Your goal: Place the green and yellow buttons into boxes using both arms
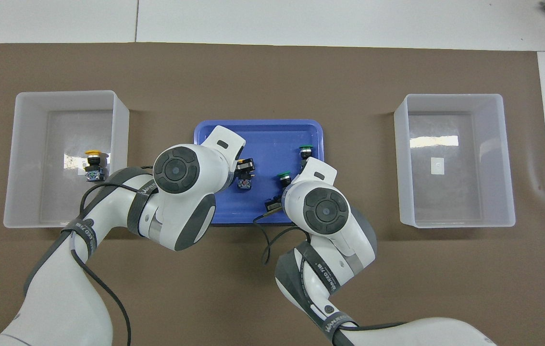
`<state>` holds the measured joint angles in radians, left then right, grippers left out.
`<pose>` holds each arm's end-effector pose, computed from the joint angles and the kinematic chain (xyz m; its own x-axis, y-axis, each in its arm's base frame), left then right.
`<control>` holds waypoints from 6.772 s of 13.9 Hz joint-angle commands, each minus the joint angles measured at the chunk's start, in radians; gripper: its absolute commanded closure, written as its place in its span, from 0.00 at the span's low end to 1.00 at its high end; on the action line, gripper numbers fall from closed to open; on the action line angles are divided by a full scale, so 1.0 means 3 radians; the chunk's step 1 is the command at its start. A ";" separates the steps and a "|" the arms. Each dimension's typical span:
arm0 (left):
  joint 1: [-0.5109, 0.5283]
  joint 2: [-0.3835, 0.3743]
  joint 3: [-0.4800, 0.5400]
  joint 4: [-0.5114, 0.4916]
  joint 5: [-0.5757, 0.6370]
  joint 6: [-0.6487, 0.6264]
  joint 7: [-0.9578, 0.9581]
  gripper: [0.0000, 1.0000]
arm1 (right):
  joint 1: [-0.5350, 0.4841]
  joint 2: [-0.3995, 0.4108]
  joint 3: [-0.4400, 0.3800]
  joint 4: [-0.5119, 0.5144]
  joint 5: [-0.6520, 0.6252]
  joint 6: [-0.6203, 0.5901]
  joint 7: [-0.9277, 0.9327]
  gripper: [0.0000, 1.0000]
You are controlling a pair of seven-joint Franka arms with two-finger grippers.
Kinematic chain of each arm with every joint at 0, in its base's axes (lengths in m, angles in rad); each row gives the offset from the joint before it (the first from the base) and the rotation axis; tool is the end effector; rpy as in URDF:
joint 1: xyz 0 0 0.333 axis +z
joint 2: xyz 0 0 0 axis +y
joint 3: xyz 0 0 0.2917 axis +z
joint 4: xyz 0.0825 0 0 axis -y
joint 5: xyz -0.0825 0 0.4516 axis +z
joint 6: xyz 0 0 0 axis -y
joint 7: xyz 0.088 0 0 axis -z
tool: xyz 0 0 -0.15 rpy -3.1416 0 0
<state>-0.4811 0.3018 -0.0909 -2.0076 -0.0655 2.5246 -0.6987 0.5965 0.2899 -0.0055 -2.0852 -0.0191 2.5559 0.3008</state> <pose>0.5652 -0.3655 0.2171 0.9748 0.1918 0.1138 0.1676 -0.9666 0.1940 0.5388 0.3612 0.1891 0.9398 0.2928 0.1760 0.3039 -0.9519 -0.0391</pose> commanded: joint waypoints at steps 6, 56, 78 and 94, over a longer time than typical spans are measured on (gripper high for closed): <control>-0.0212 0.0047 0.0052 -0.0124 -0.0037 0.0261 -0.0248 0.48 | -0.0060 -0.0352 0.0029 0.0048 -0.0100 -0.0507 -0.0072 0.00; 0.1557 -0.0147 0.0108 0.0879 0.0310 -0.1661 0.2308 1.00 | -0.1702 -0.0829 0.0024 -0.0182 -0.0264 -0.0365 -0.0394 1.00; 0.2151 -0.0208 0.0114 -0.0104 0.0622 -0.0279 0.2554 0.42 | -0.2045 -0.0117 0.0029 0.0385 -0.0228 -0.0011 -0.0952 0.00; 0.1568 -0.0162 0.0073 0.1956 0.0551 -0.3020 0.2426 0.54 | -0.1222 -0.0016 0.0151 0.1156 -0.0100 -0.0513 0.0086 0.00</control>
<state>0.0051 0.2397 -0.0712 -1.4957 0.1003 1.6989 0.0465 0.2034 0.1845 0.0376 -1.8534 -0.0635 2.3906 0.2940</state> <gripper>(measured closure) 0.533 0.000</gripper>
